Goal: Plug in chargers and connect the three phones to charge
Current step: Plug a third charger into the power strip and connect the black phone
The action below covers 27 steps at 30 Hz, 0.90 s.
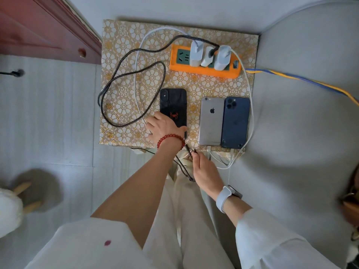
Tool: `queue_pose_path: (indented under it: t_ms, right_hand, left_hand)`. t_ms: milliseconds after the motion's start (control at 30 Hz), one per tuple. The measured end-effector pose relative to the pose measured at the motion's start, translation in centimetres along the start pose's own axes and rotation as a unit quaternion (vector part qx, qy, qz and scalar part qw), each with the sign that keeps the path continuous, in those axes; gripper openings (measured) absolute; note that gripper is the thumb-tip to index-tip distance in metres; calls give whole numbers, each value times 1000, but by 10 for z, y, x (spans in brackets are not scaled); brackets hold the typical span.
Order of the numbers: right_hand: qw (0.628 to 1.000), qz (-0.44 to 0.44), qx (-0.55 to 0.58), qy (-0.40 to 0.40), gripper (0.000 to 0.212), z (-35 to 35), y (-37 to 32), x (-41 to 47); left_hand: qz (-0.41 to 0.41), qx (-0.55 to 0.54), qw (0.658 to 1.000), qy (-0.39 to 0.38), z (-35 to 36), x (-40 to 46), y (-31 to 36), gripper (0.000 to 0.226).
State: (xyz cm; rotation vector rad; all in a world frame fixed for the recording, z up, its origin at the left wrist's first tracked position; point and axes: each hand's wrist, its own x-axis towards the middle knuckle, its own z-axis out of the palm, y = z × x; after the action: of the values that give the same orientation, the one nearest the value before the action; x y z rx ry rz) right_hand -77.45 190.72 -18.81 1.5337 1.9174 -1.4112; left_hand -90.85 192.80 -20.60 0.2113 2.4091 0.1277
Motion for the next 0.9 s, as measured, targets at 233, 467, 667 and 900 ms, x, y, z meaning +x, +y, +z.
queue_pose_path:
  t_ms: [233, 467, 667, 900]
  right_hand:
    - [995, 22, 91, 22, 29, 1, -3, -5]
    - [962, 45, 266, 35, 33, 6, -22, -8]
    - [953, 24, 293, 71, 39, 13, -27, -1]
    - [948, 42, 305, 77, 37, 18, -30, 1]
  left_hand:
    - [-3, -120, 992, -42, -14, 10, 2, 75]
    - [-21, -379, 914, -144, -26, 5, -22, 41]
    - [-42, -430, 884, -178, -29, 6, -24, 32]
    - [-52, -449, 873, -185, -27, 6, -24, 31]
